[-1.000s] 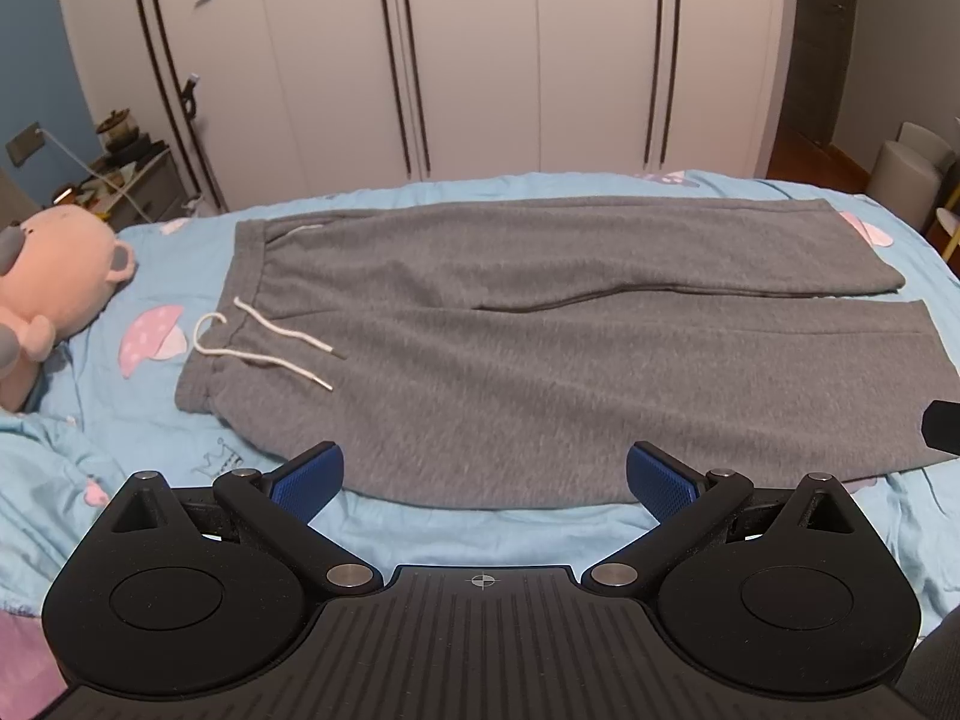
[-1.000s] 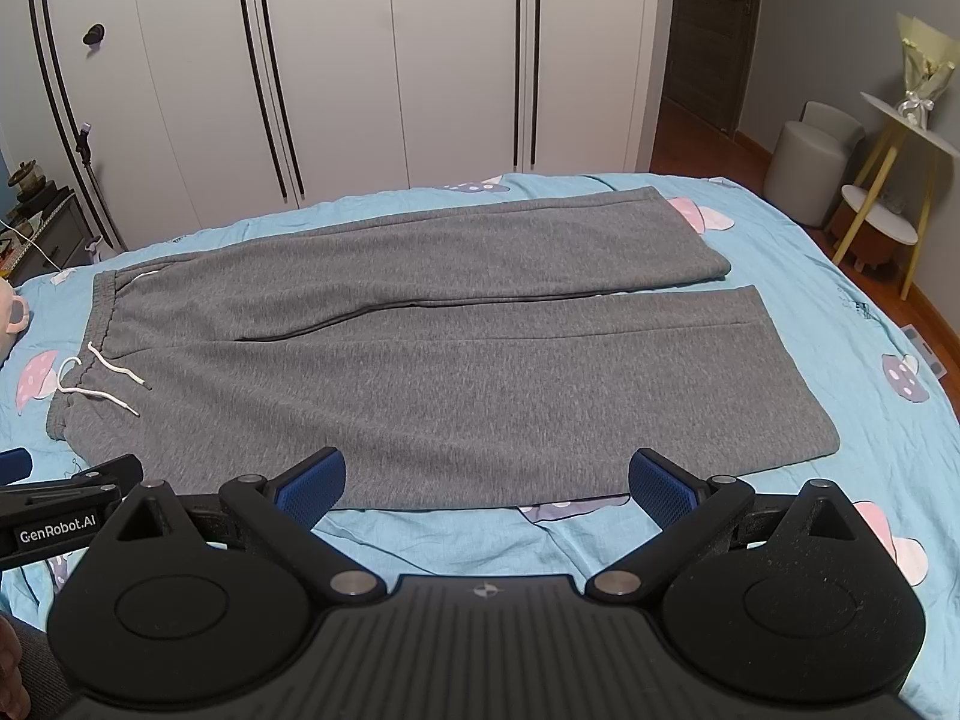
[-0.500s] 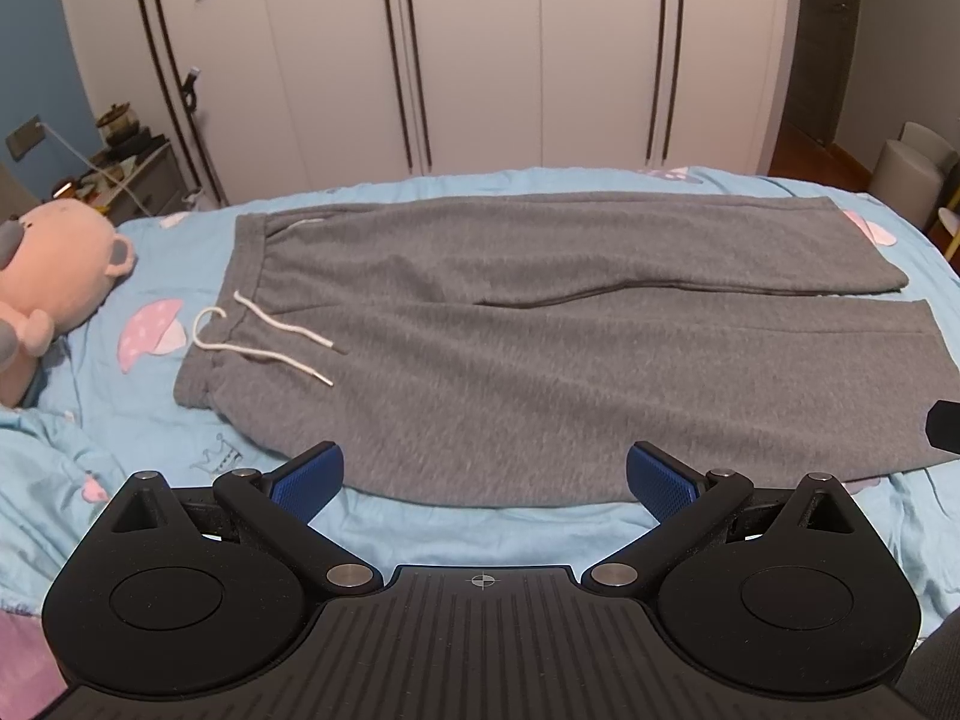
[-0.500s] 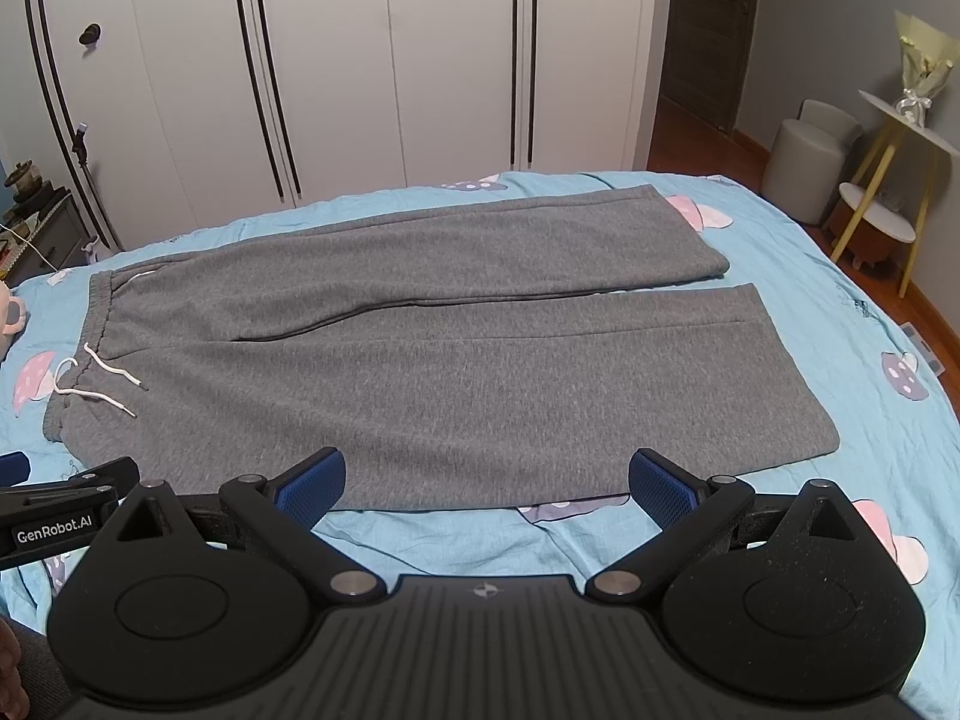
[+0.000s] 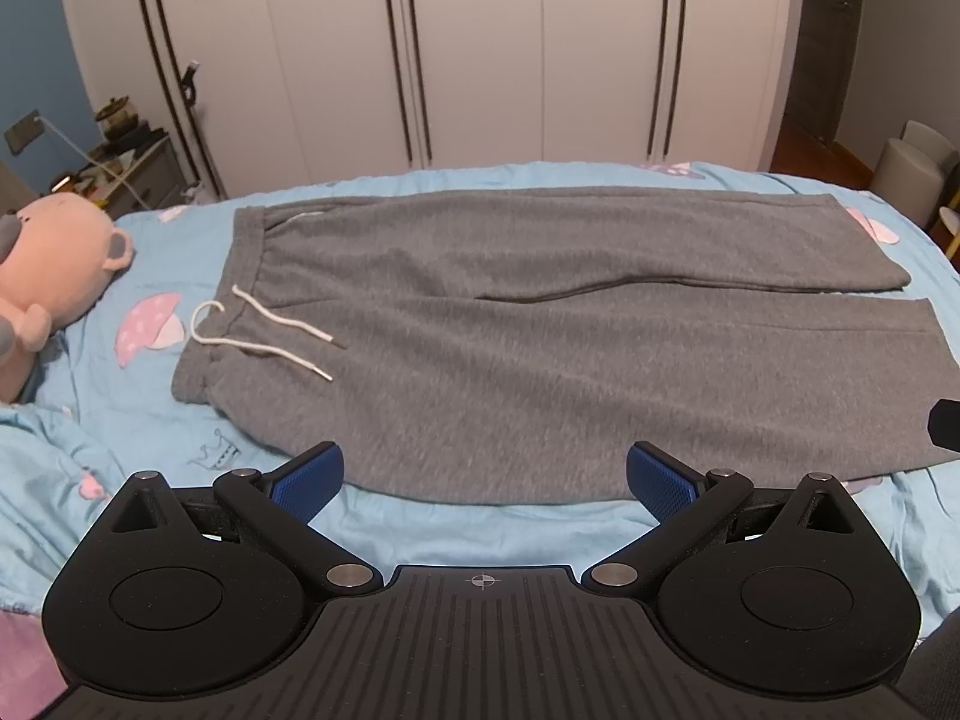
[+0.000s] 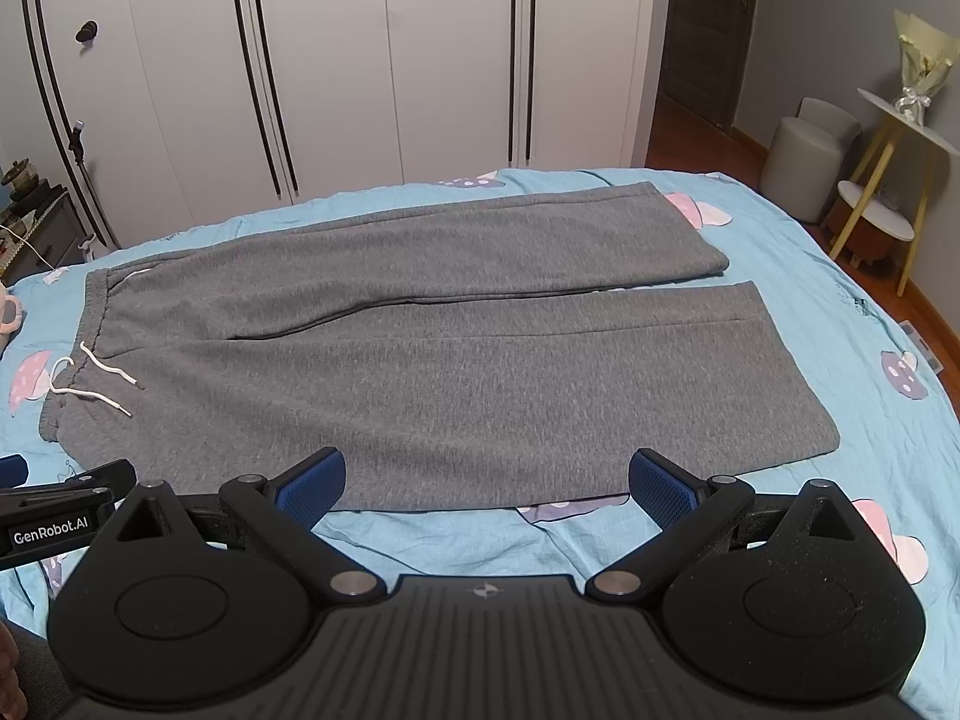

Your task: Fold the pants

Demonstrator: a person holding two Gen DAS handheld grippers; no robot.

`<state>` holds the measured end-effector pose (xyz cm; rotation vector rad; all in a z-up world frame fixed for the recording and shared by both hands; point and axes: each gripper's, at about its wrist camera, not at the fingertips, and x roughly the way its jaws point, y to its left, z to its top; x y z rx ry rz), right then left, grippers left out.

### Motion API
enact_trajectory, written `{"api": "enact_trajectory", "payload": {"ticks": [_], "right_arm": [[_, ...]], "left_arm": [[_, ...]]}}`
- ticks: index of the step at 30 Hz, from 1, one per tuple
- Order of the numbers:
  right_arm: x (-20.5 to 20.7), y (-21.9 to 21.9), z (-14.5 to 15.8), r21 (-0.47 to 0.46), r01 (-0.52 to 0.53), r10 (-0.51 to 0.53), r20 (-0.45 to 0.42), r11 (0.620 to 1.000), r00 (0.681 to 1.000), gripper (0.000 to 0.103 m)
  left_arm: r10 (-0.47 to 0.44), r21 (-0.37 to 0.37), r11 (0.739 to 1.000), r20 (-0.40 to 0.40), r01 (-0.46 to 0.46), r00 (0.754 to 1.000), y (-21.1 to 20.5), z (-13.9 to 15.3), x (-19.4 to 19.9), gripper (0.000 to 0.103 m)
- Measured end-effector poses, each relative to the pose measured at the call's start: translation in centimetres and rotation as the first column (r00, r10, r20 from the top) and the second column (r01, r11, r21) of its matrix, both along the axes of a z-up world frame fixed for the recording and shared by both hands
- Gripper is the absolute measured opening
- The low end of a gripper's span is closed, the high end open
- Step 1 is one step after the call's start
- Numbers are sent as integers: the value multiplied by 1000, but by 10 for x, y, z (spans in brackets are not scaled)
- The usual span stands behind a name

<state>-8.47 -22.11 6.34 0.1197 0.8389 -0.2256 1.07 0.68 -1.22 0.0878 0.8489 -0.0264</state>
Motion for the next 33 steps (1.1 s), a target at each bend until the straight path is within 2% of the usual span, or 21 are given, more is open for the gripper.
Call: {"api": "enact_trajectory", "payload": {"ticks": [33], "right_arm": [[5,1,-7,8,5,-5,-2,1000,1000,101]], "left_arm": [[2,-3,1000,-15,-2,1000,3,-1,4,103]]}}
